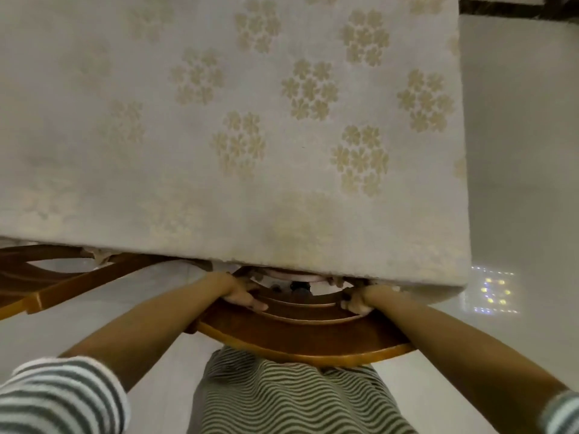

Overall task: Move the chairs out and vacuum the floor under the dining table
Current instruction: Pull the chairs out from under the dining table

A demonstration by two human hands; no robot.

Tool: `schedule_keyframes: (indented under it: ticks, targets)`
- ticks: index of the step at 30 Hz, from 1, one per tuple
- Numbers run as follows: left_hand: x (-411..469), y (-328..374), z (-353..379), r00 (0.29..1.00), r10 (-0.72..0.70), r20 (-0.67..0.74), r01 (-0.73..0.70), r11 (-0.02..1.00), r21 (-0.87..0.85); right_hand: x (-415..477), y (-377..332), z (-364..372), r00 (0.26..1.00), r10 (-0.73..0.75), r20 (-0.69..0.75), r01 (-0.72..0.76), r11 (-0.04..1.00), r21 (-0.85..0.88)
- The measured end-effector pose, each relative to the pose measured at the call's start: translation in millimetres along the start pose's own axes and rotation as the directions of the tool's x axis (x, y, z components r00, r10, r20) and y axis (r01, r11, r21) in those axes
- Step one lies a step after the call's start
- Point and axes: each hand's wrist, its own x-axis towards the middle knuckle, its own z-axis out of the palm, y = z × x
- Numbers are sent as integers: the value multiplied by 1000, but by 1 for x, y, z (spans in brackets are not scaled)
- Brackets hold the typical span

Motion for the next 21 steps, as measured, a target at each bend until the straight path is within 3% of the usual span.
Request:
schedule_keyframes:
  ticks: [10, 17, 21]
  targets:
    - [47, -7, 4, 992, -52, -118, 57, 998, 36, 34, 4, -3, 993, 1, 119, -12, 996, 90]
    - [56, -3, 30, 990, -41, -137, 49, 997, 54, 43, 5, 29, 1000, 3, 13, -6, 977, 215]
    - [60, 10, 52, 982, -50, -181, 74, 989, 127, 45, 0, 55, 994, 93, -64, -65, 938, 341]
